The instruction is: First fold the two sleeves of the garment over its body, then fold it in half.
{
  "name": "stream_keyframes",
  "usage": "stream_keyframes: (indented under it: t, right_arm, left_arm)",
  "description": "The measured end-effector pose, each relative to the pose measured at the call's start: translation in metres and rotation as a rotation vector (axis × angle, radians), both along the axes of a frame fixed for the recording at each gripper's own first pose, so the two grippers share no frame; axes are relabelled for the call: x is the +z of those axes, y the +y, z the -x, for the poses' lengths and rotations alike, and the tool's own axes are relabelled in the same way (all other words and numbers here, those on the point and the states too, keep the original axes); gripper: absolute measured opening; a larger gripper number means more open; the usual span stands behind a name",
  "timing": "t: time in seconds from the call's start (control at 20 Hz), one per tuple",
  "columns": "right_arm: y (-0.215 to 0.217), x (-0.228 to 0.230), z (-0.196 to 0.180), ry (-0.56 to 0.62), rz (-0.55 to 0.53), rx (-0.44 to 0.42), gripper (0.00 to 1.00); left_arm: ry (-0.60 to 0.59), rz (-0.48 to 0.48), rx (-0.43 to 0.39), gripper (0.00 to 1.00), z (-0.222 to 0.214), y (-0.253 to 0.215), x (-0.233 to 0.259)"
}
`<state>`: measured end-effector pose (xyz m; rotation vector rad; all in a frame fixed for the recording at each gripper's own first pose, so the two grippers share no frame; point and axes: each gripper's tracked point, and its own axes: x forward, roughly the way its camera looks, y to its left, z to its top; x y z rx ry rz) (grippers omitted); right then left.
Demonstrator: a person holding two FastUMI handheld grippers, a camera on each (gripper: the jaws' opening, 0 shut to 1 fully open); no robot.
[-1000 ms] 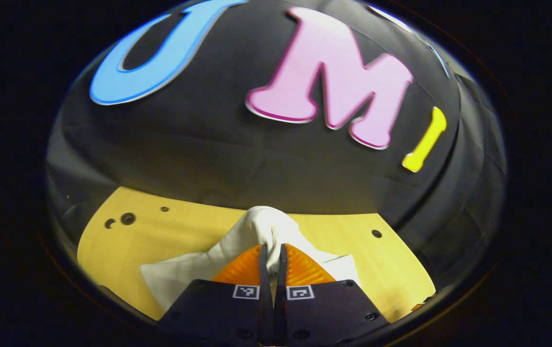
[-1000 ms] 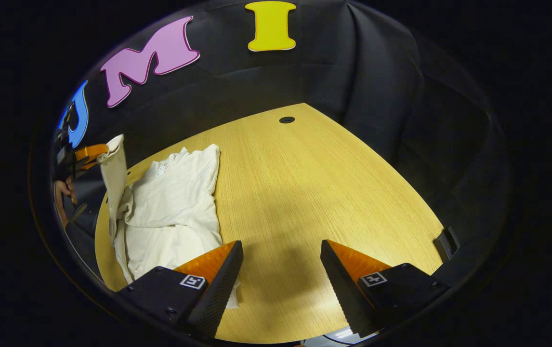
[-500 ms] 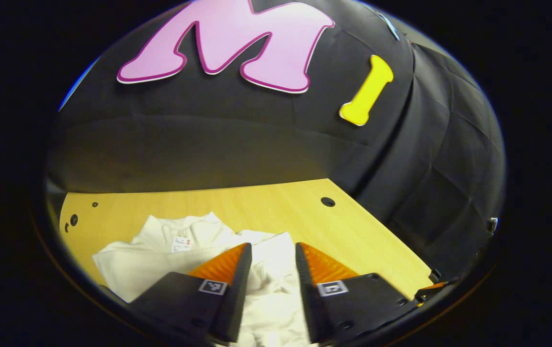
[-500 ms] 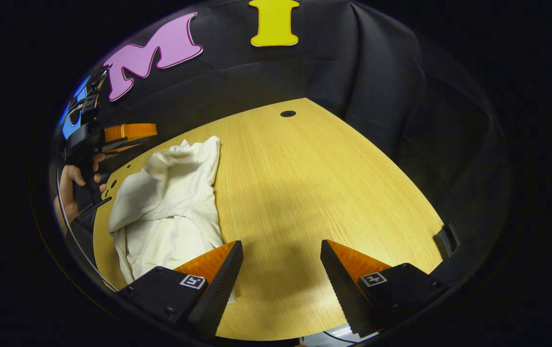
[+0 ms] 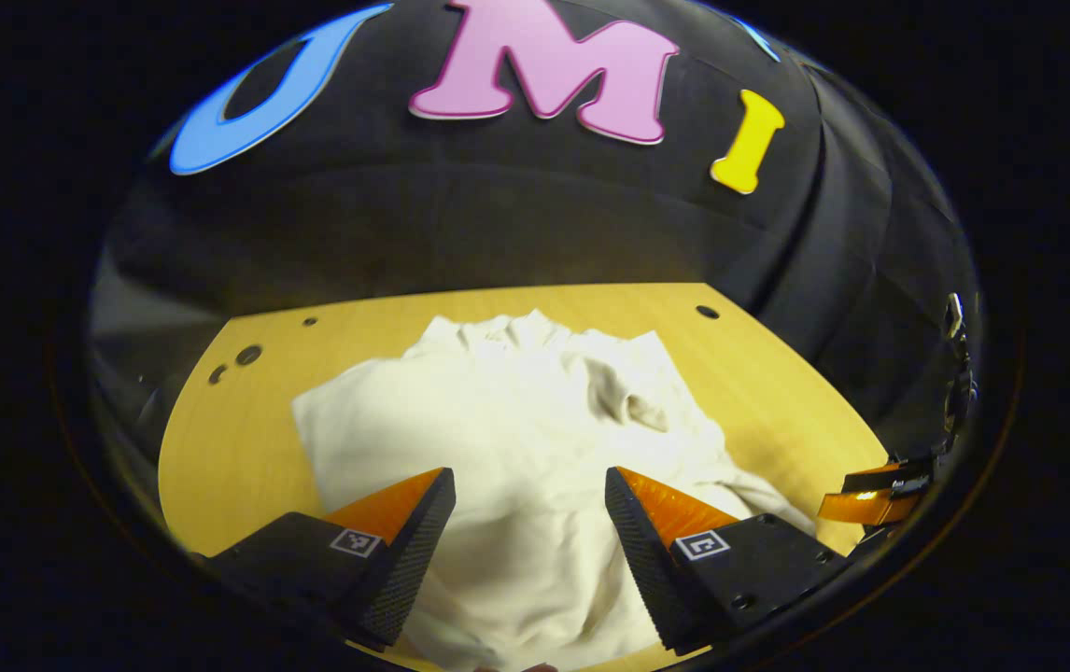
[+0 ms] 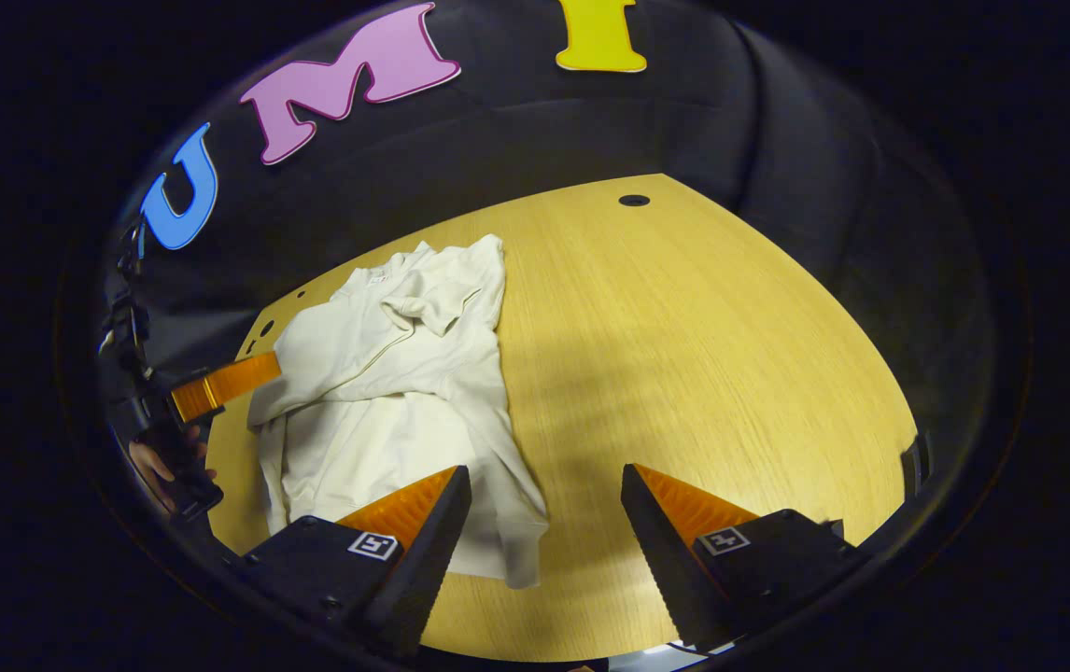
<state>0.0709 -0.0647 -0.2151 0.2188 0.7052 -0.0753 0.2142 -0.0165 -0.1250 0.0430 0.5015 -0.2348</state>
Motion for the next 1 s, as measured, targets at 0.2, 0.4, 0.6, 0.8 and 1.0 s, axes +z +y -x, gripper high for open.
stream_keyframes:
  t: [0.2, 0.4, 0.6, 0.8, 1.0]
  right_arm:
    - [0.023, -0.022, 0.004, 0.047, -0.003, 0.052, 0.99]
    - [0.041, -0.049, 0.014, 0.108, -0.001, 0.098, 0.99]
    - [0.043, -0.062, 0.019, 0.137, 0.046, 0.101, 0.99]
    - [0.041, -0.065, 0.018, 0.144, 0.097, 0.074, 0.98]
    - [0.047, -0.069, 0.015, 0.164, 0.118, 0.069, 0.53]
  left_arm:
    - [0.116, 0.032, 0.124, 0.98, 0.058, 0.054, -0.048]
    - [0.217, 0.072, 0.196, 0.98, 0.111, 0.078, -0.087]
    - [0.269, 0.062, 0.200, 0.98, 0.126, 0.068, -0.111]
    - [0.246, -0.043, 0.169, 0.97, 0.127, 0.059, -0.119]
    - [0.262, 0.029, 0.147, 0.57, 0.122, 0.045, -0.118]
